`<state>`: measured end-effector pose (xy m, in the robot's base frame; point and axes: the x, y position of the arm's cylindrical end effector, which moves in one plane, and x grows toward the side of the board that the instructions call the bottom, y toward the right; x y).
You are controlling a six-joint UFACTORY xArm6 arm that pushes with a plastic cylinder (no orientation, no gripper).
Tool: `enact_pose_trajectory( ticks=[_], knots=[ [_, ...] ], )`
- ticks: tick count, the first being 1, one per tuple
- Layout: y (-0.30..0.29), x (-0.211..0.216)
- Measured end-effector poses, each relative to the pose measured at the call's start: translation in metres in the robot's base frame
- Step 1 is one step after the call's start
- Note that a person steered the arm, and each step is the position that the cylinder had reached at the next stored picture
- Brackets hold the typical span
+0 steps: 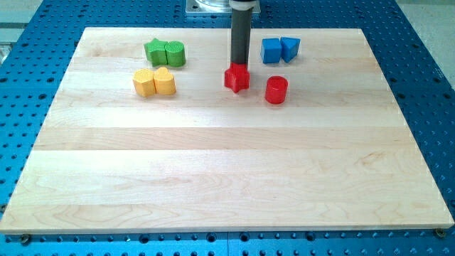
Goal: Move the red star closely to the red circle
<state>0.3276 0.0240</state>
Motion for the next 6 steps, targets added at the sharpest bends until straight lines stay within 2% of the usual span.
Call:
enact_pose_trajectory(
  ticks=[1, 2, 5, 6],
  knots=[
    [-0.038, -0.027],
    [-0.069, -0.014],
    [0.017, 0.031],
    [-0.053, 0.078]
  ],
)
